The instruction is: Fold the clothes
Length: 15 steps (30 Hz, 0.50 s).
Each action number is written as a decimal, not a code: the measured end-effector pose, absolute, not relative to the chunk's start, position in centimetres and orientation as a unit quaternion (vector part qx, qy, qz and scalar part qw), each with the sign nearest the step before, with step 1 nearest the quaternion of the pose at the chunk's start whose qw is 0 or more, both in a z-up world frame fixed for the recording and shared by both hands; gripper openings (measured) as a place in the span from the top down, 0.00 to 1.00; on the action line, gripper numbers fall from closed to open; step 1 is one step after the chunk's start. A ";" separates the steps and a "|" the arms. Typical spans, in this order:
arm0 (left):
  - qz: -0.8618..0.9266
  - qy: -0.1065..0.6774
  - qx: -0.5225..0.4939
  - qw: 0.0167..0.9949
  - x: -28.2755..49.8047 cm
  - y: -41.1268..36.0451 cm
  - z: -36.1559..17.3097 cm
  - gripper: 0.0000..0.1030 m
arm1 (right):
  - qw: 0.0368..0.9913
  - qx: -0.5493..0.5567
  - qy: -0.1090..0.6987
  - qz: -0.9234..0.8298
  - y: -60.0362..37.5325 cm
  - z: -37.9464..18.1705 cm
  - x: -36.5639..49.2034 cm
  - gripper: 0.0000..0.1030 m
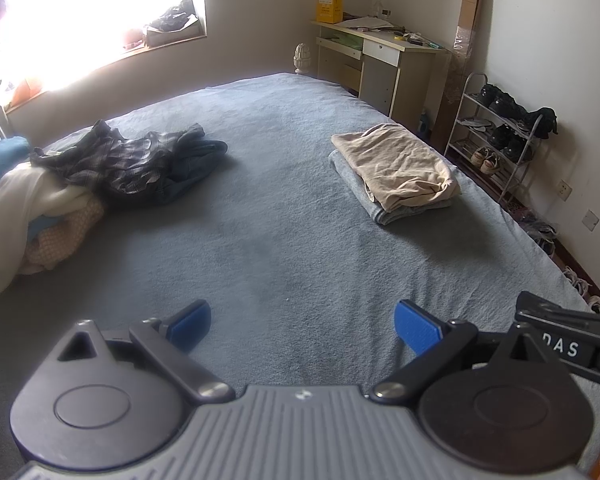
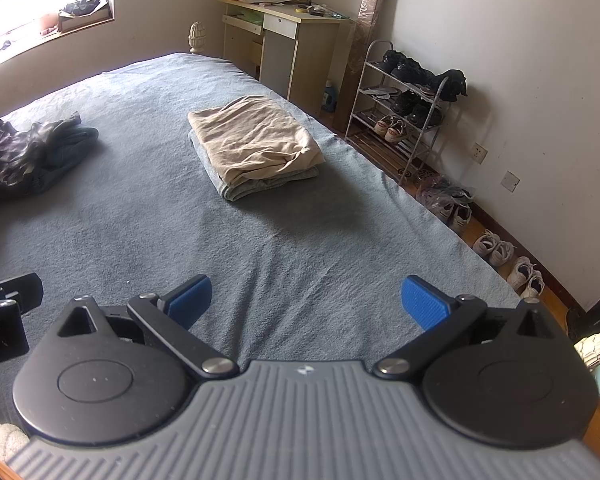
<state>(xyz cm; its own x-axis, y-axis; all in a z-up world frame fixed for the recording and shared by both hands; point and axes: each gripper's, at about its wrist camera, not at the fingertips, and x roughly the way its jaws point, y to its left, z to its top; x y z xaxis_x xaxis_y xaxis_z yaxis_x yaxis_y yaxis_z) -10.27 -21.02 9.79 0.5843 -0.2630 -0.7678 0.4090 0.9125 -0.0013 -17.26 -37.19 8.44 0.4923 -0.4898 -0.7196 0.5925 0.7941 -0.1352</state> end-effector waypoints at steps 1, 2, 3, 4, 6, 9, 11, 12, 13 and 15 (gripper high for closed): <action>-0.190 0.415 0.088 0.886 -10.3 -21.0 9.8 0.04 | 0.861 0.065 0.394 -0.314 -37.2 8.4 -17.3 0.01; -0.190 0.415 0.088 0.886 -10.3 -20.9 9.8 0.04 | 0.861 0.065 0.394 -0.314 -37.1 8.4 -17.3 0.01; -0.190 0.415 0.088 0.885 -10.3 -20.9 9.7 0.04 | 0.861 0.065 0.394 -0.314 -37.1 8.4 -17.3 0.01; -0.190 0.415 0.088 0.885 -10.3 -20.9 9.7 0.04 | 0.861 0.065 0.394 -0.314 -37.1 8.4 -17.4 0.01; -0.189 0.416 0.088 0.885 -10.3 -20.9 9.7 0.04 | 0.861 0.065 0.395 -0.314 -37.1 8.4 -17.3 0.01; -0.189 0.416 0.087 0.885 -10.2 -20.9 9.8 0.04 | 0.861 0.065 0.395 -0.314 -37.0 8.4 -17.3 0.01; -0.188 0.417 0.087 0.885 -10.2 -20.9 9.8 0.04 | 0.861 0.065 0.395 -0.314 -37.0 8.4 -17.4 0.01; -0.188 0.417 0.087 0.885 -10.2 -20.9 9.8 0.04 | 0.861 0.065 0.395 -0.314 -36.9 8.3 -17.4 0.01; -0.188 0.417 0.087 0.885 -10.2 -20.9 9.8 0.04 | 0.861 0.065 0.395 -0.314 -36.9 8.4 -17.4 0.01; -0.188 0.418 0.087 0.885 -10.2 -20.9 9.8 0.04 | 0.861 0.065 0.395 -0.314 -36.9 8.4 -17.3 0.01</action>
<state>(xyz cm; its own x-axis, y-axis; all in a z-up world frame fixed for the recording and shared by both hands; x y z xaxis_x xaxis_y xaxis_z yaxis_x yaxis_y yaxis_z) -10.22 -20.91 9.79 0.5805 -0.2597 -0.7718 0.4056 0.9140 -0.0024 -17.35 -36.92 8.37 0.4912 -0.4888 -0.7210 0.5922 0.7944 -0.1351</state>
